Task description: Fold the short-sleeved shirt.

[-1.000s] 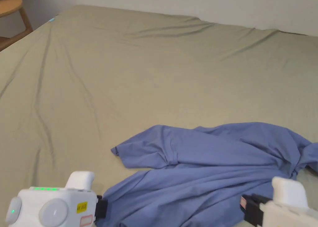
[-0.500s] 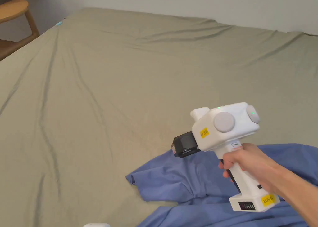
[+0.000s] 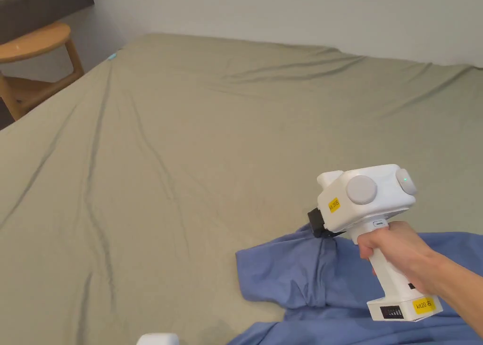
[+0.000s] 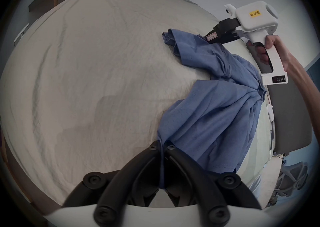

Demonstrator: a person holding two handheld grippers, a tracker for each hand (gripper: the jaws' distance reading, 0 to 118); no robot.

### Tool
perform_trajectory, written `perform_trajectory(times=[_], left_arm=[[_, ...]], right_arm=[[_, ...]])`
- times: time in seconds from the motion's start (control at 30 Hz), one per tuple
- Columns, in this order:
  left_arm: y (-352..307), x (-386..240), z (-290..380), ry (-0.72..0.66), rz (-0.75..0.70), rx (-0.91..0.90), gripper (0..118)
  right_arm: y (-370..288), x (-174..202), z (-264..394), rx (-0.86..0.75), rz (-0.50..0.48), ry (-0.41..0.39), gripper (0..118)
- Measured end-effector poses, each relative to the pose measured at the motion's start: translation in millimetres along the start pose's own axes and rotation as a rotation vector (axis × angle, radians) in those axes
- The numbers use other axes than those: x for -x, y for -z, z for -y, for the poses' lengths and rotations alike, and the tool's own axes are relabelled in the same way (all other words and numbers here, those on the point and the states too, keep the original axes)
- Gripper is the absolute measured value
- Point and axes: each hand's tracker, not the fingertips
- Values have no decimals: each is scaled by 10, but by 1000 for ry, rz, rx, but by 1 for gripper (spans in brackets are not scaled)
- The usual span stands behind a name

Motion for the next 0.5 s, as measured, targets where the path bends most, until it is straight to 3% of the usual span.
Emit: perform_trajectory(times=[0.2, 0.37, 0.5], left_arm=[[-566, -19, -370, -32, 31, -135, 1], [-1308, -293, -901, 65, 19, -295, 1], [-2032, -719, -1317, 180, -38, -426, 1]], right_arm=[[-1377, -499, -11, -205, 136, 72, 2], [-2837, -991, 222, -405, 223, 157, 2], [-3966, -1220, 568, -566, 351, 211, 2]])
